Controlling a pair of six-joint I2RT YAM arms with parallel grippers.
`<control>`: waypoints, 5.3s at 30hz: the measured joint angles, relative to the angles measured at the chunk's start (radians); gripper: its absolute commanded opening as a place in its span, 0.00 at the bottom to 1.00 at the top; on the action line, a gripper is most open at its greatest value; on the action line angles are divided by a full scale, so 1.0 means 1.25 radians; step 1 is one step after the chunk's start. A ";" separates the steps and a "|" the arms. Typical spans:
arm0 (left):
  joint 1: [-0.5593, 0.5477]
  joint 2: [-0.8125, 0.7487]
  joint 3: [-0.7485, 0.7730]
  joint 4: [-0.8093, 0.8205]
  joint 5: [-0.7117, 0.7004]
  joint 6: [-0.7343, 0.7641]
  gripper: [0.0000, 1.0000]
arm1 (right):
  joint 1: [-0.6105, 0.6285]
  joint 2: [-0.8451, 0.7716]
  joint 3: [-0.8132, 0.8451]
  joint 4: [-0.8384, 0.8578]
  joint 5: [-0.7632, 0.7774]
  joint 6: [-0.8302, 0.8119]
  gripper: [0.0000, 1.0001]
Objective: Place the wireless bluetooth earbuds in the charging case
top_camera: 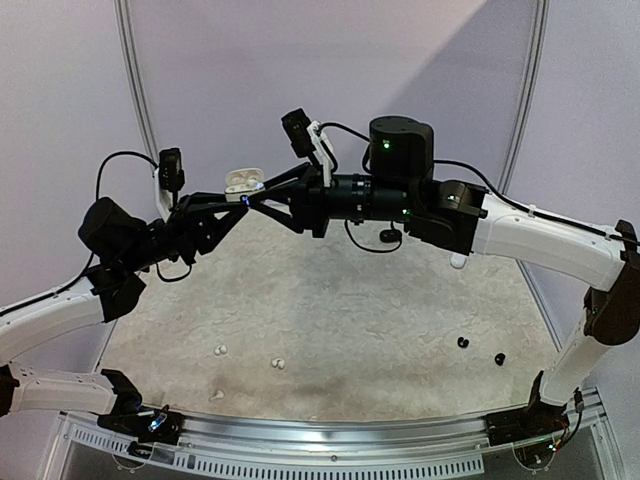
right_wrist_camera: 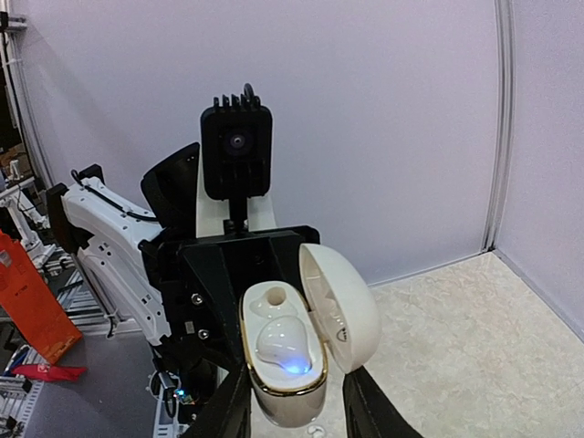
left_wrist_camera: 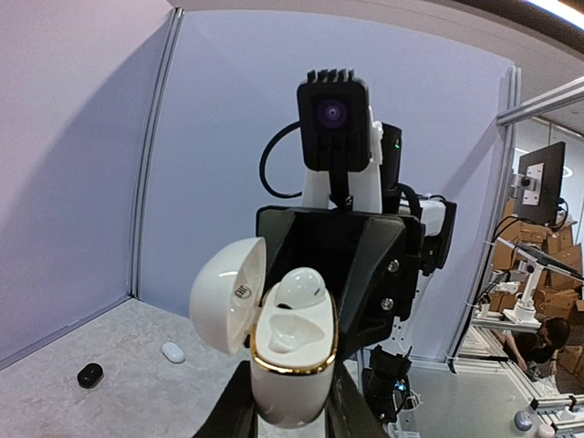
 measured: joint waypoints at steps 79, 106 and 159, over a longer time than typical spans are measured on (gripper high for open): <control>-0.312 0.365 0.045 -1.335 -0.487 0.981 0.52 | -0.014 -0.297 -0.498 0.125 0.338 -0.012 0.00; -0.298 0.313 0.042 -1.318 -0.545 1.056 0.03 | -0.013 -0.345 -0.540 0.131 0.352 0.020 0.00; -0.015 0.927 0.808 -1.315 -0.596 0.328 0.53 | -0.260 -0.207 -0.298 -0.146 0.119 -0.043 0.01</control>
